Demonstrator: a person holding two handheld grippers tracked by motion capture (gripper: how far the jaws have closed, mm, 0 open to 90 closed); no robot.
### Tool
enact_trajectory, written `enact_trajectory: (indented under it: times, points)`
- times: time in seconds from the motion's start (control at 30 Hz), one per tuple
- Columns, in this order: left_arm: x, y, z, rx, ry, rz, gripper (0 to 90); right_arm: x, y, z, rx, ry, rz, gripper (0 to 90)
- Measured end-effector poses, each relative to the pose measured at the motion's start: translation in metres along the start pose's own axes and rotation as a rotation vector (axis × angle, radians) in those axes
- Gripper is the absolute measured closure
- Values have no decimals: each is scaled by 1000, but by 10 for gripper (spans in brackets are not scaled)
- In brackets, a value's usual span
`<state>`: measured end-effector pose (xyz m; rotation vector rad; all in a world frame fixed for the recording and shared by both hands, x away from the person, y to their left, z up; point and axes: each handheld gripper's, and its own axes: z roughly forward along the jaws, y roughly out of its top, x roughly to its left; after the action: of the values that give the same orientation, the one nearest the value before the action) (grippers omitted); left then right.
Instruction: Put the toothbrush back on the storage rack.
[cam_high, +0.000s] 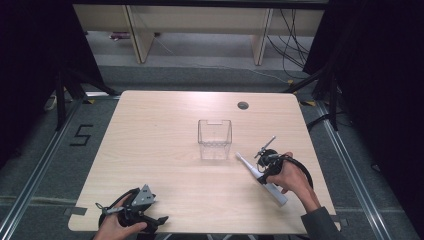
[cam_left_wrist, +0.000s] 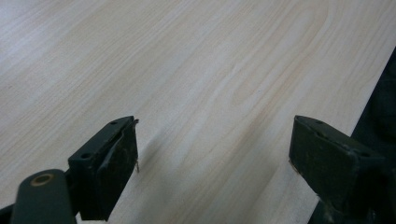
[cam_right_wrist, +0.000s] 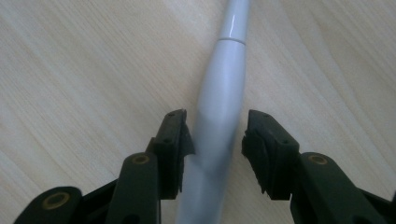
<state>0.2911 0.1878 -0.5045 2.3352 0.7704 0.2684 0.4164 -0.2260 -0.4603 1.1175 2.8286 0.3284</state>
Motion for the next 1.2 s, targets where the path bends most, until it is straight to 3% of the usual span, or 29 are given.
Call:
enact_trajectory:
  times: [0.27,0.37,0.4,0.43,0.6,0.67,0.7,0.97,1.03,1.1,1.13,1.2]
  points:
    - [0,-1,0,-6,-1,-2,149,-3,10,8,50,7,-26,604]
    - [0,-1,0,-7,0,-1,149,-3,12,9,80,5,1,608]
    - [0,0,0,-7,0,1,149,-7,12,10,85,-4,-35,608]
    - [-1,-1,0,-8,2,-6,149,-4,13,10,87,15,-3,610]
    - [-1,-1,0,-6,0,-10,149,-4,16,11,106,10,1,616]
    - [-1,-1,0,-6,-1,-10,149,-6,16,13,113,0,-21,617]
    - [-1,-1,0,-6,-2,-9,149,-3,18,13,122,10,4,619]
    - [-1,-1,0,-17,-1,-12,149,-6,20,18,142,23,0,651]
    - [-1,-1,-1,-9,-1,-10,149,-6,20,17,155,31,35,661]
    - [-1,-1,-1,-9,-1,-10,149,-7,19,18,162,5,16,662]
    - [-1,-1,0,-16,-1,-11,149,-9,20,18,165,12,-1,662]
    - [-1,-1,0,-18,0,-13,149,-8,20,18,162,24,8,663]
